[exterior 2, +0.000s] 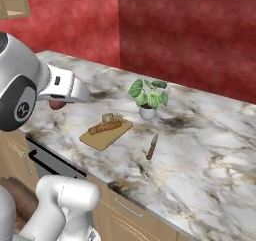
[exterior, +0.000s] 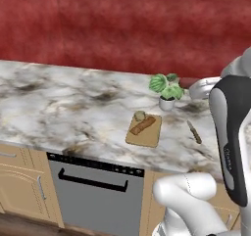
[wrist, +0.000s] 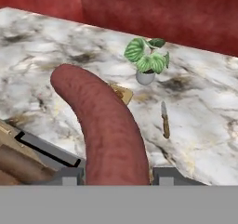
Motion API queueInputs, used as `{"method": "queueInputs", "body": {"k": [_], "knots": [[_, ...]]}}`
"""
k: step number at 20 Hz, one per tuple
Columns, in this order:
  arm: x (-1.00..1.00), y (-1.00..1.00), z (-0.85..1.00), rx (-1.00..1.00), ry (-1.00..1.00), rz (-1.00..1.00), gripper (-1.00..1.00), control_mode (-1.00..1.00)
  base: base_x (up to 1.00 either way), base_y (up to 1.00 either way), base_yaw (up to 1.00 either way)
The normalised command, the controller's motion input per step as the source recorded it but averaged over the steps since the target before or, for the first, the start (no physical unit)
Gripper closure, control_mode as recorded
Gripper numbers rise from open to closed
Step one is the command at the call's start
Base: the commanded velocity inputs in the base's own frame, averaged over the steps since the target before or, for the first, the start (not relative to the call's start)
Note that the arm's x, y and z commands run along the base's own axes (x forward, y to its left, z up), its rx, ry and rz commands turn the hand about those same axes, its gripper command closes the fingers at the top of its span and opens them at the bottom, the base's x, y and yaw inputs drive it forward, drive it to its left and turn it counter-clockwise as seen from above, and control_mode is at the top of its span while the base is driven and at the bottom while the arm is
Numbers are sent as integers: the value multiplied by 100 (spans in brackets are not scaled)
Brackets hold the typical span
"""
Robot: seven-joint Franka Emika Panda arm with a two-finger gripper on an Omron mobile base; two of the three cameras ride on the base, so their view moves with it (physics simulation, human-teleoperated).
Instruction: Retrieve the sausage and cheese from the fridge and place them on the cutting board on the counter.
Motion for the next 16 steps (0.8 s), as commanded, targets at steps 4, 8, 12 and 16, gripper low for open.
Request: {"method": "queueInputs", "body": {"k": [4,8,12,16], "knots": [[12,8,-17,-6,3,-5,100,-100,0,0,0],[62,45,-36,-5,11,-19,100,-100,0,0,0],[86,60,-50,-2,15,-34,100,-100,0,0,0],[95,47,-40,4,22,-41,100,-100,0,0,0]]}}
